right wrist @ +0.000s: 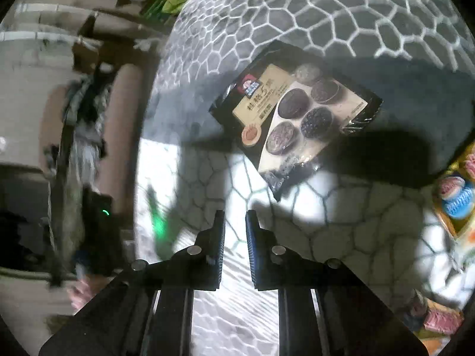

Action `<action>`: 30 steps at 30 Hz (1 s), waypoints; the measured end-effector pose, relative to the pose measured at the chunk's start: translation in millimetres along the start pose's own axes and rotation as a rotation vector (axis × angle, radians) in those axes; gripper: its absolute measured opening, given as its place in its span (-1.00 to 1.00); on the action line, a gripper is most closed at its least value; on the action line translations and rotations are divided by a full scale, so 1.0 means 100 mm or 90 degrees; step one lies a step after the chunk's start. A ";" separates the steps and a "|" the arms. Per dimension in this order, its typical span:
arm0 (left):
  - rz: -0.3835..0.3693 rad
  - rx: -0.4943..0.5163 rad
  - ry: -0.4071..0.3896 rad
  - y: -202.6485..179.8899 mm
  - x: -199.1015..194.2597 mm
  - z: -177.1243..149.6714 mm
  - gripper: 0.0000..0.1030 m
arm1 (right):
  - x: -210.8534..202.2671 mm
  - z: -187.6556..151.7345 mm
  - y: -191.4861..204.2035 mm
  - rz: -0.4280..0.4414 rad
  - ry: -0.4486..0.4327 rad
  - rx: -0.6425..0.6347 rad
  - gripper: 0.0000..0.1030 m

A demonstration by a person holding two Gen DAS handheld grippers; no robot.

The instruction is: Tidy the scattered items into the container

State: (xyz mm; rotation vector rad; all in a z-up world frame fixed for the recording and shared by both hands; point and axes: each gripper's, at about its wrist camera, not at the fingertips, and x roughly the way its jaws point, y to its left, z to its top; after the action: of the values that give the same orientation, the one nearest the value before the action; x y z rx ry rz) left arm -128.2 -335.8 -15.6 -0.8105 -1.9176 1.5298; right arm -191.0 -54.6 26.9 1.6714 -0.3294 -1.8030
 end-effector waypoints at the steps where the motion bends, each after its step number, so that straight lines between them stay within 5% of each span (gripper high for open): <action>1: 0.000 -0.001 -0.004 0.00 -0.02 0.01 -0.78 | -0.10 0.07 -0.04 -0.016 -0.039 0.005 -0.64; 3: -0.003 -0.006 -0.008 0.03 -0.04 0.01 -0.78 | -0.24 0.25 -0.13 -0.048 -0.102 0.013 0.02; 5: 0.002 -0.006 -0.005 0.05 -0.03 0.01 -0.78 | -0.30 0.41 -0.22 -0.083 -0.135 0.015 0.19; 8: 0.009 -0.006 -0.001 0.07 0.00 0.01 -0.77 | -0.23 0.57 -0.44 -0.095 -0.123 0.062 0.19; 16: 0.037 -0.022 0.001 0.18 0.08 0.04 -0.77 | -0.14 0.41 -0.65 0.036 -0.097 0.153 0.18; 20: 0.056 -0.031 0.003 0.28 0.16 0.03 -0.77 | -0.10 0.23 -0.53 0.111 -0.062 0.123 -0.45; 23: 0.071 -0.038 -0.009 0.34 0.15 0.04 -0.77 | -0.05 0.11 -0.41 0.110 -0.004 0.103 -0.45; 26: 0.076 -0.034 -0.033 0.35 0.08 0.08 -0.77 | -0.15 0.16 -0.40 0.048 -0.043 0.079 -0.35; 30: 0.094 -0.027 -0.042 0.37 0.08 0.10 -0.77 | -0.25 0.34 -0.47 0.058 -0.102 0.085 0.08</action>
State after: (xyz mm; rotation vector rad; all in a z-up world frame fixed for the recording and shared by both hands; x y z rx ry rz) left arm -136.7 -329.9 -53.7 -0.9494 -1.9824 1.6256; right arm -238.1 -12.1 24.2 1.5768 -0.5986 -1.8853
